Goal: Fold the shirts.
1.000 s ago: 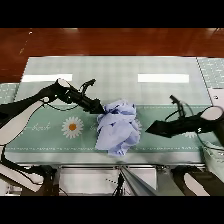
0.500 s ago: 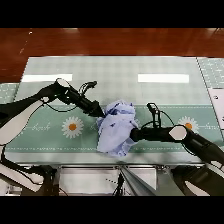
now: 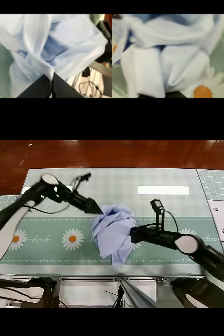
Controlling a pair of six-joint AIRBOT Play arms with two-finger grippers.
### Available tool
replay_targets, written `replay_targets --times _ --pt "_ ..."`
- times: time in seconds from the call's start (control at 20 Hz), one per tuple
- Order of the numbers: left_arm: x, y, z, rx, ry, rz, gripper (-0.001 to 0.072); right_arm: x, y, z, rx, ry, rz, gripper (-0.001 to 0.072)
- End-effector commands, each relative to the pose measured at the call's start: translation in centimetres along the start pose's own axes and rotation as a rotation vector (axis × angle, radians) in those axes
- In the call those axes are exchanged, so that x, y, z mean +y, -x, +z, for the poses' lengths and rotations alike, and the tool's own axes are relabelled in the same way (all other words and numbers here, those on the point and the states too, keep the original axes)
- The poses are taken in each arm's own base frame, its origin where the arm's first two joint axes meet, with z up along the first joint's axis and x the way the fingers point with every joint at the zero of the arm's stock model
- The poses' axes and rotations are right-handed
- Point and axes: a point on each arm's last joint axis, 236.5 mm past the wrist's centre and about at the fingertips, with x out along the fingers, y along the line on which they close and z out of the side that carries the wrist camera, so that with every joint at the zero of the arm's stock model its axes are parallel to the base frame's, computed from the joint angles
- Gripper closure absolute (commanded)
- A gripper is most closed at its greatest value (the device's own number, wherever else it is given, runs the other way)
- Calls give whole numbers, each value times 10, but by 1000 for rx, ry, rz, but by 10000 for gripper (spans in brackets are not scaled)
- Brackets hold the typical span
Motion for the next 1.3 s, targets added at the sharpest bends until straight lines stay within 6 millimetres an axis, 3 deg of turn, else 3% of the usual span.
replay_targets --times 0.0,0.15,0.25,0.35,0.5,0.6,0.8,1.0,1.1,1.25 --pt "-69 86 57 -227 -225 91 683 40 66 49 -108 262 -7 672" --pt "-154 166 80 -424 -428 179 684 33 125 86 -186 372 -179 672" --pt "-201 200 78 -511 -531 222 683 16 160 105 -203 439 -331 673" --pt "-231 224 68 -570 -593 291 683 -3 195 121 -208 477 -487 673" --pt "-230 248 53 -602 -583 463 683 -37 252 142 -258 413 -729 673" --pt "-229 260 45 -623 -551 534 684 -42 276 150 -282 404 -800 673" --pt "-226 276 35 -667 -472 610 683 -46 299 156 -306 398 -865 673" --pt "-221 277 26 -638 -462 645 683 -69 316 134 -206 341 -978 673" --pt "-206 274 13 -575 -401 677 683 -56 306 127 -180 324 -891 674" --pt "-197 260 -9 -462 -371 672 683 5 266 116 -165 327 -560 674"
